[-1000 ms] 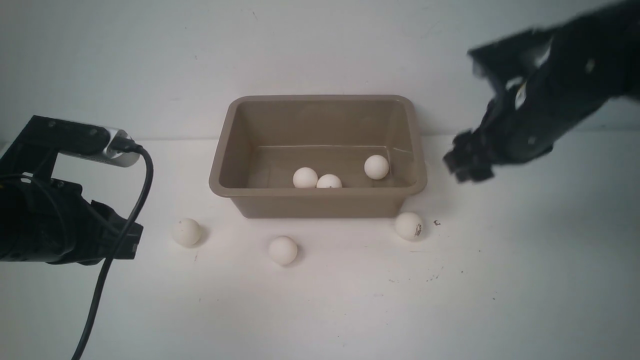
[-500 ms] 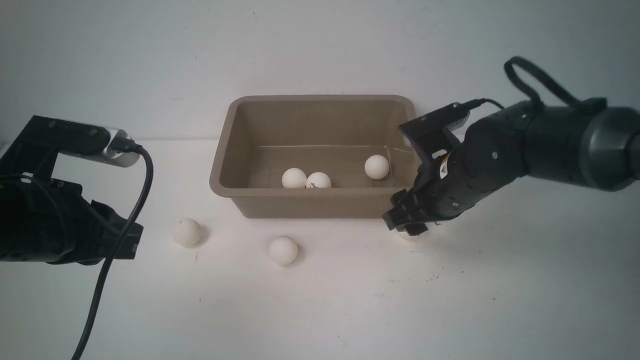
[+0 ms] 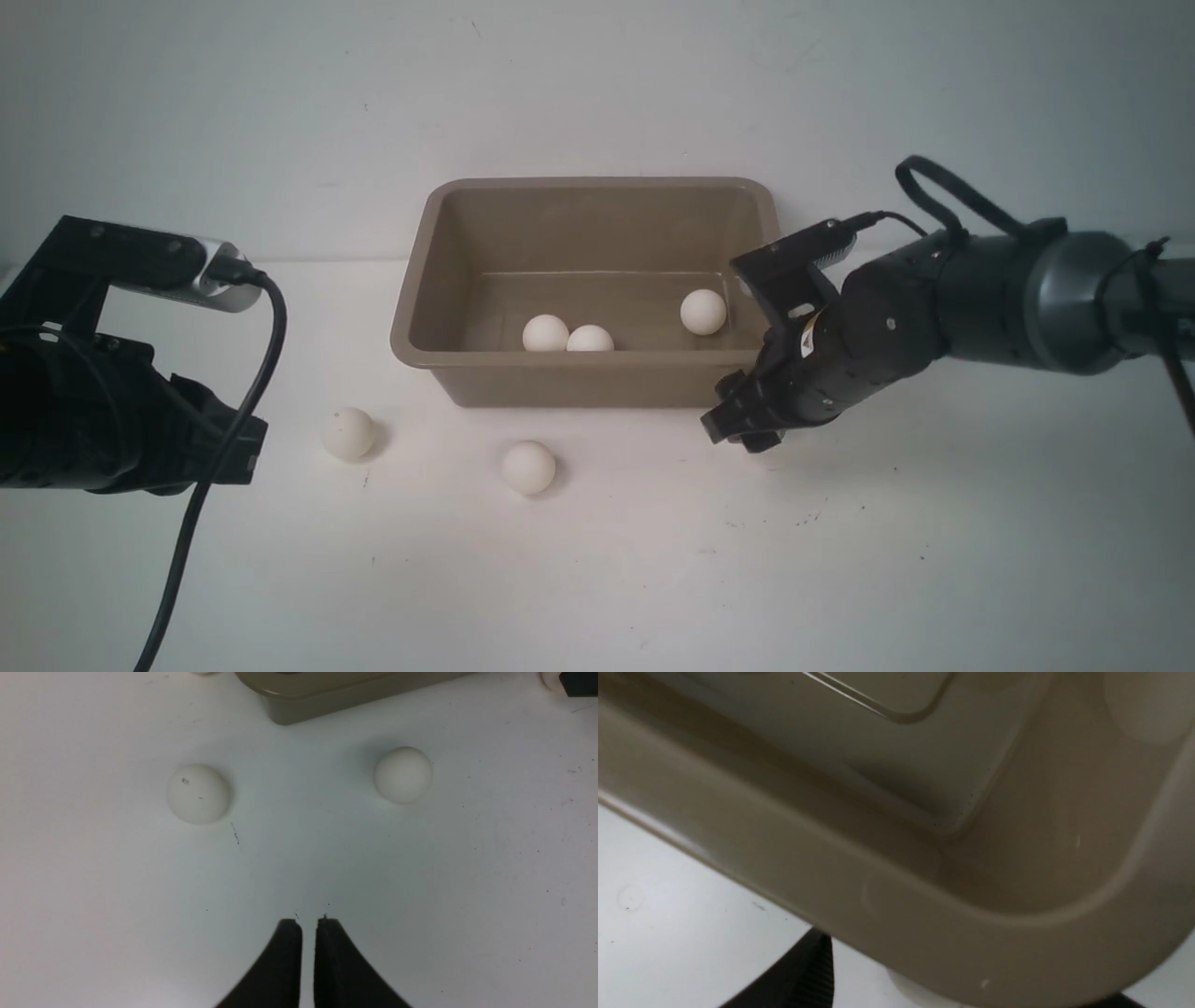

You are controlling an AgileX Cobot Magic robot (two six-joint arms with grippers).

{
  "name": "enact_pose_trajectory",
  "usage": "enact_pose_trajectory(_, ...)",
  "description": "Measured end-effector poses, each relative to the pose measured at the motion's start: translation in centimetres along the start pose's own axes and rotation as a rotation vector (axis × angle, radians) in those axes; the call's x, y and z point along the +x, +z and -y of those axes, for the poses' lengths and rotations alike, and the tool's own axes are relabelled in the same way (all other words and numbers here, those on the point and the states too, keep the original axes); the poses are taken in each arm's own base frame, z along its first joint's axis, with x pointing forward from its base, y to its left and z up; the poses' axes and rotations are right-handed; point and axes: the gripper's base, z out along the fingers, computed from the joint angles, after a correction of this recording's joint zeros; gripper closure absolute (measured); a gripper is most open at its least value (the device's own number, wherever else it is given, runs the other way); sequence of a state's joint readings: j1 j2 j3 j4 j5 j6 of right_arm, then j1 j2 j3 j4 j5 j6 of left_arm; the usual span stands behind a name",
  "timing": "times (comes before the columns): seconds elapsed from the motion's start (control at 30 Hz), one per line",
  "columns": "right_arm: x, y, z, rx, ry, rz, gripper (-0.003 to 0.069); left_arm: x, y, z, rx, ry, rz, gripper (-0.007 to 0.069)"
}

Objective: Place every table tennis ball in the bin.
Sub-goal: Use the right arm to clamp the table tennis ball closest to it

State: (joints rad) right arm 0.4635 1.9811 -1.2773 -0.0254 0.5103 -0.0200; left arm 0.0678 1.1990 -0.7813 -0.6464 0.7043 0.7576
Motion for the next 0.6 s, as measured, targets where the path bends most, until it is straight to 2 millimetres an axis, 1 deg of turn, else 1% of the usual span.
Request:
enact_pose_trajectory(0.17,0.0,0.4,0.0,0.000,0.000,0.016,0.0216,0.0,0.0,0.0,0.001,0.000,-0.001,0.0594)
enact_pose_trajectory(0.3,0.0,0.9,0.0,0.001,-0.005,0.022,0.0252,0.0,0.0,0.0,0.001,0.000,-0.001,0.0594)
enact_pose_trajectory(0.4,0.2,1.4,0.0,0.005,-0.017,0.016,0.0292,0.0,0.0,0.0,0.000,0.001,-0.001,0.0594)
enact_pose_trajectory(0.47,0.1,1.5,0.0,0.007,-0.022,0.026,0.0305,0.0,0.0,0.0,0.002,0.001,-0.003,0.0594)
enact_pose_trajectory(0.6,0.1,1.6,0.0,0.007,-0.023,0.027,0.0305,0.0,0.0,0.0,0.002,0.001,-0.003,0.0594)
